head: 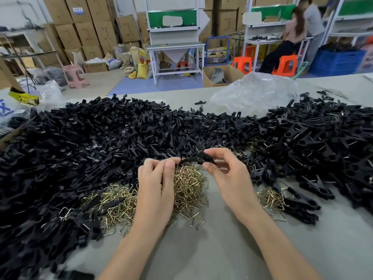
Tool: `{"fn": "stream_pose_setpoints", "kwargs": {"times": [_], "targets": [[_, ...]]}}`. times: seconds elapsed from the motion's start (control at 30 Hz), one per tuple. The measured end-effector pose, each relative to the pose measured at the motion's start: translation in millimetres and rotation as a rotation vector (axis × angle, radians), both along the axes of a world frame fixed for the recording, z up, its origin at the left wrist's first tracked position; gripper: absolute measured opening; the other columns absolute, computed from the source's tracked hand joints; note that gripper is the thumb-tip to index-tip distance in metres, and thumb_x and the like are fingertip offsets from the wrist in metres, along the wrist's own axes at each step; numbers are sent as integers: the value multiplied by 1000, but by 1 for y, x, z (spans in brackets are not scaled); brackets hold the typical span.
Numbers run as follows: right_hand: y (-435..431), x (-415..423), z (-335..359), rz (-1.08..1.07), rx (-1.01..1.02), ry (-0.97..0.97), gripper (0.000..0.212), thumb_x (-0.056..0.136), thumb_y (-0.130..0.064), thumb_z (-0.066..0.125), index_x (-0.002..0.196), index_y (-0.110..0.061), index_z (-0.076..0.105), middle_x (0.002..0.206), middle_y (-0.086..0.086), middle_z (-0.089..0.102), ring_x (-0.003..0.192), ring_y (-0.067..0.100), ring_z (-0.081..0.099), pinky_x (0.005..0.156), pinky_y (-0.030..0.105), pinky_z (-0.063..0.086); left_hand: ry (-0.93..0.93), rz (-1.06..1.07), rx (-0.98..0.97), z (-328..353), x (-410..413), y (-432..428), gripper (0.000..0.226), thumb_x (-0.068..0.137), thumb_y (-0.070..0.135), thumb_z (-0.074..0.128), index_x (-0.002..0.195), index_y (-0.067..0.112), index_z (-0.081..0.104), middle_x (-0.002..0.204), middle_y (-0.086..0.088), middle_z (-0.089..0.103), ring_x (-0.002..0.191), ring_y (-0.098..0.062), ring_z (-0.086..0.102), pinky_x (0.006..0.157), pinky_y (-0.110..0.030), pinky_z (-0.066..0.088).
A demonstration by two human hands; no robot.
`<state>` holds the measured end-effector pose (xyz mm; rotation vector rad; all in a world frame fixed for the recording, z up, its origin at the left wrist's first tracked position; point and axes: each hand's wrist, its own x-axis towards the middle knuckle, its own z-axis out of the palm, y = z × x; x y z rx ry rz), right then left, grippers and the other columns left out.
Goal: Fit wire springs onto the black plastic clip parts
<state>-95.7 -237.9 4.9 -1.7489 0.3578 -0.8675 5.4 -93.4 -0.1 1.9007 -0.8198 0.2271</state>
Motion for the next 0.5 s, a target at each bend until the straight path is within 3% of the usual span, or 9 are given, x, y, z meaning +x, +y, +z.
{"fn": "stream_pose_setpoints", "kwargs": {"times": [0.13,0.27,0.4,0.5], "targets": [[1,0,-1,19,2,0,29,93,-16,72,107,-41,67,107,-31,66,99,-4,64,83,5,44,55,-55,-23,8,-1,2,36,103,55,34,123,46,63,91,22,47,95,-5,52,78,-8,35],[1,2,-3,39,7,24,44,91,-15,75,117,-49,64,109,-26,67,101,1,65,86,12,49,133,-108,-33,8,-7,1,18,101,39,51,110,43,66,98,16,63,95,3,60,77,-5,39],[0,3,-5,46,-34,54,54,89,-15,77,123,-53,60,111,-29,65,103,-1,64,88,12,49,268,-63,-147,12,-4,3,10,95,31,66,97,37,74,71,25,65,64,8,55,62,-8,40],[2,4,-6,44,-79,66,53,88,-13,77,120,-53,63,113,-33,63,105,-4,62,87,10,48,355,-40,-232,14,-1,6,8,92,27,71,90,33,75,76,20,72,67,5,58,65,-7,43]]}}
